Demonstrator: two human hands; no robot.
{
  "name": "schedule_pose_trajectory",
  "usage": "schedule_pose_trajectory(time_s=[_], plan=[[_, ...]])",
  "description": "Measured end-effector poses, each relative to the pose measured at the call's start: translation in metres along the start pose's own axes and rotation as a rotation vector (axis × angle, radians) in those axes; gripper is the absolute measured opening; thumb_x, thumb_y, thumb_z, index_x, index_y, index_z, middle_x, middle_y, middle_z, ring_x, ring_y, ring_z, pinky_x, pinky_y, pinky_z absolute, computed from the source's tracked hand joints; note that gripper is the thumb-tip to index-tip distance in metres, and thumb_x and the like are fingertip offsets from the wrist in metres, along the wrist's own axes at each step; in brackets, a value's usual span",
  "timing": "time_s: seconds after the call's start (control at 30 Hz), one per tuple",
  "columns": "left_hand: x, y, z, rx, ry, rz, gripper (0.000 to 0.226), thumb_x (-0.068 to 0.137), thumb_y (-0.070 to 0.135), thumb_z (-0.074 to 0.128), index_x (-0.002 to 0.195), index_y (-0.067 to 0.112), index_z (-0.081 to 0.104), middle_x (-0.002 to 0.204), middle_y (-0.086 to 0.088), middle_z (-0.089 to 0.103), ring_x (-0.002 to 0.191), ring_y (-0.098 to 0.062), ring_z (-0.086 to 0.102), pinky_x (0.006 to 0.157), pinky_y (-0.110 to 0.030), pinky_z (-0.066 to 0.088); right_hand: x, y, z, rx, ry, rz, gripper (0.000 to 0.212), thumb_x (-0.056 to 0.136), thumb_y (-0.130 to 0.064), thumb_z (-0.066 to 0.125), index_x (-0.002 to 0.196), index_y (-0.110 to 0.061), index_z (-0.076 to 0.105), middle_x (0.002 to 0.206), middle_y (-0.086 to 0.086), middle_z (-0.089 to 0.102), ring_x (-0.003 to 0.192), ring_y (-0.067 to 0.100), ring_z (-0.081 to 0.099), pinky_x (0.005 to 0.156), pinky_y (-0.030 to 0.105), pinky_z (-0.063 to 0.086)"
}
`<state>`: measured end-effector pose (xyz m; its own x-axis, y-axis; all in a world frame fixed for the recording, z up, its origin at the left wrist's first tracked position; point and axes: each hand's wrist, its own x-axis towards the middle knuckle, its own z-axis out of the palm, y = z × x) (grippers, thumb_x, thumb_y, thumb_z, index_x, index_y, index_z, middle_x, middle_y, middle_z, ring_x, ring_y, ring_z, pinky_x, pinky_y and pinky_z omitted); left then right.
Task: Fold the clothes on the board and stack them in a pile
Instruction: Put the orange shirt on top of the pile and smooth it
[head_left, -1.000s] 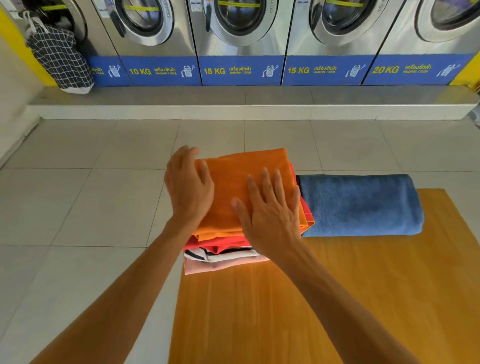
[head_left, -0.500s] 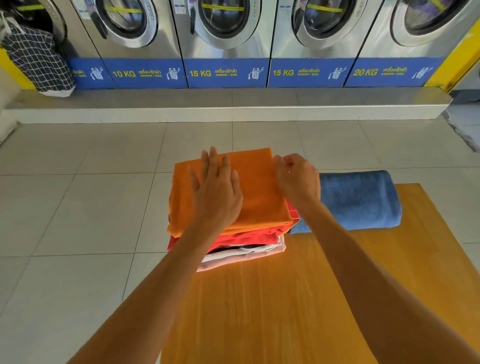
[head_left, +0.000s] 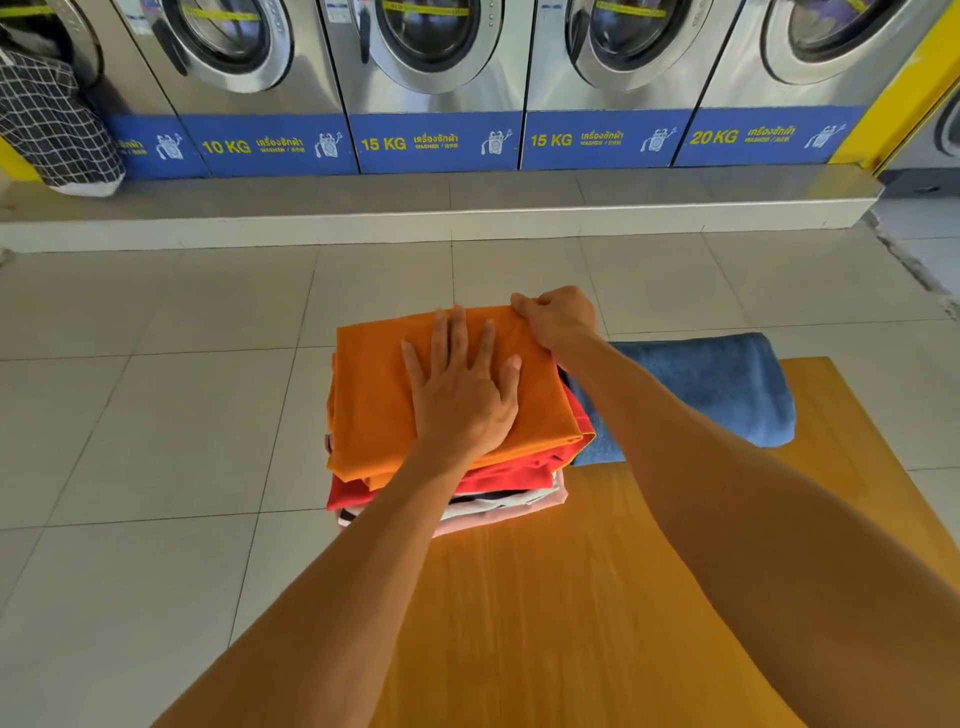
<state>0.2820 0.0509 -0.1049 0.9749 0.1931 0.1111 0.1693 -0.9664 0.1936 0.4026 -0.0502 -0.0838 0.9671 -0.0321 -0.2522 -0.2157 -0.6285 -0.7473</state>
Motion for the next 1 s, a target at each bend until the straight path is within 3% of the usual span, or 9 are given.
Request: schedule_pose_trajectory(time_s=[0.13,0.23,0.3,0.37,0.47,0.57,0.77,0.9,1.0], plan=[[0.004,0.005,0.002,0.022,-0.046,0.008,0.070,0.094,0.063,0.008,0.155,0.030,0.014,0.165,-0.005,0.000,0.151,-0.028,-0.006,0.115,-0.063,-0.003,0.004,0.008,-0.001,-0.008,0.057,0.006,0.041,0.096,-0.050,0.059,0.079,-0.015,0.071,0.078,0.004,0.070,0.071,0.020,0.068,0.074,0.038,0.061],[0.006,0.004,0.002,0.013,-0.074,-0.026,0.068,0.095,0.062,0.009,0.156,0.032,0.007,0.165,-0.005,-0.005,0.151,-0.029,-0.009,0.114,-0.064,-0.006,-0.014,0.008,-0.014,0.010,0.088,-0.001,0.050,0.100,-0.050,0.050,0.067,-0.014,0.056,0.066,0.004,0.061,0.053,0.016,0.051,0.058,0.031,0.045],[0.006,0.003,0.002,0.006,-0.078,-0.037,0.067,0.095,0.060,0.009,0.156,0.032,0.004,0.165,-0.004,-0.007,0.151,-0.030,-0.010,0.114,-0.064,-0.008,-0.041,0.014,-0.037,-0.048,-0.030,0.024,0.061,0.096,-0.061,0.045,0.069,-0.009,0.058,0.067,0.009,0.065,0.046,0.015,0.046,0.051,0.028,0.036],[0.006,0.006,0.002,0.008,-0.080,-0.043,0.067,0.095,0.059,0.007,0.156,0.031,0.004,0.165,-0.006,-0.006,0.151,-0.031,-0.010,0.114,-0.064,-0.008,-0.081,0.032,-0.058,-0.157,-0.222,0.069,0.066,0.093,-0.069,0.046,0.065,-0.010,0.056,0.055,0.004,0.060,0.039,0.012,0.041,0.047,0.026,0.032],[0.007,0.011,0.001,0.021,-0.079,-0.053,0.067,0.094,0.058,0.007,0.156,0.031,0.004,0.165,-0.007,-0.005,0.150,-0.033,-0.009,0.113,-0.065,-0.009,-0.132,0.058,-0.065,-0.008,-0.375,0.069,0.056,0.096,-0.056,0.056,0.075,-0.004,0.066,0.056,-0.002,0.062,0.044,0.011,0.045,0.045,0.022,0.036],[0.008,0.012,0.000,0.026,-0.112,-0.055,0.066,0.095,0.057,0.008,0.156,0.031,0.003,0.165,-0.008,-0.007,0.150,-0.033,-0.010,0.113,-0.065,-0.010,-0.154,0.070,-0.053,0.319,-0.236,0.035,0.039,0.100,-0.036,0.060,0.072,-0.009,0.062,0.054,-0.005,0.059,0.044,0.009,0.044,0.043,0.018,0.037],[0.010,0.013,-0.001,0.053,-0.170,-0.035,0.066,0.097,0.057,0.011,0.155,0.031,-0.003,0.164,-0.008,-0.014,0.149,-0.033,-0.015,0.113,-0.066,-0.010,-0.181,0.085,-0.044,0.520,-0.146,0.099,0.033,0.098,-0.028,0.064,0.073,-0.006,0.063,0.057,0.002,0.059,0.041,0.010,0.042,0.040,0.020,0.035],[0.006,0.010,-0.001,0.040,-0.148,-0.030,0.066,0.096,0.058,0.009,0.155,0.032,-0.004,0.164,-0.007,-0.013,0.150,-0.033,-0.015,0.113,-0.065,-0.009,-0.175,0.076,-0.054,0.438,-0.237,0.084,0.032,0.095,-0.033,0.067,0.078,-0.006,0.063,0.062,0.003,0.063,0.046,0.010,0.049,0.045,0.019,0.041],[0.006,0.009,0.001,0.010,-0.140,-0.036,0.065,0.096,0.057,0.008,0.155,0.032,-0.003,0.164,-0.007,-0.012,0.150,-0.032,-0.014,0.113,-0.066,-0.008,-0.138,0.056,-0.057,0.208,-0.100,0.047,0.044,0.089,-0.054,0.066,0.070,-0.015,0.058,0.062,0.000,0.061,0.056,0.015,0.054,0.056,0.027,0.045]])
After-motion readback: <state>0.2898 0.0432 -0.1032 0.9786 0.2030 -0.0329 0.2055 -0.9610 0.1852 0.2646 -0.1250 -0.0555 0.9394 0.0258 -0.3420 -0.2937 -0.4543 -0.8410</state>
